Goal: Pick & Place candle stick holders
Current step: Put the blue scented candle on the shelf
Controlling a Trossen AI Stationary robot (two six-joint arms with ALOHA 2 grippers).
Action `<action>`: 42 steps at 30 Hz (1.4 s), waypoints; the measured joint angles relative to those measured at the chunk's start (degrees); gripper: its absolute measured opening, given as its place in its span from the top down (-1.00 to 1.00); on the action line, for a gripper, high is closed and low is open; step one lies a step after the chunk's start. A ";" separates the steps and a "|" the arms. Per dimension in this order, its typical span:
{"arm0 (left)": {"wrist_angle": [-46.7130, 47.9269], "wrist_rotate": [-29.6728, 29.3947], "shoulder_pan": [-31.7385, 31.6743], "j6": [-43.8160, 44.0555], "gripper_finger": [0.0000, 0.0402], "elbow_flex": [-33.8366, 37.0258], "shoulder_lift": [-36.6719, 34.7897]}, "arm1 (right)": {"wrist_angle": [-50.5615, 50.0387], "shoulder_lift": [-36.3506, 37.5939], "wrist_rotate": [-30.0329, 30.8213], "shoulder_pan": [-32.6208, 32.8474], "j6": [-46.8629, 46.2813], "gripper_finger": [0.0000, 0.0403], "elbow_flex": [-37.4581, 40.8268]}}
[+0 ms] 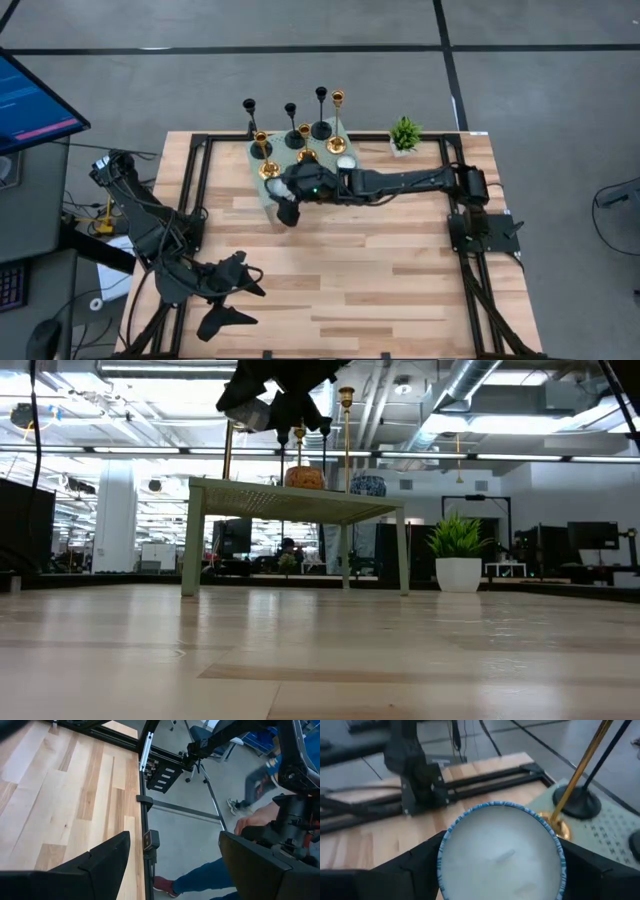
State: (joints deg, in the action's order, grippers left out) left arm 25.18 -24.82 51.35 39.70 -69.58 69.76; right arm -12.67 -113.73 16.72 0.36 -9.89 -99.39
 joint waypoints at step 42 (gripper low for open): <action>-0.08 -0.44 0.02 -0.44 -0.53 0.02 -0.11 | -7.28 -13.40 4.16 -1.70 1.90 -0.46 -11.13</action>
State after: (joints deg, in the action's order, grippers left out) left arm 25.11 -25.26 51.37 39.27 -69.56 69.65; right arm -19.94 -127.13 20.88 -1.34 -7.99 -110.52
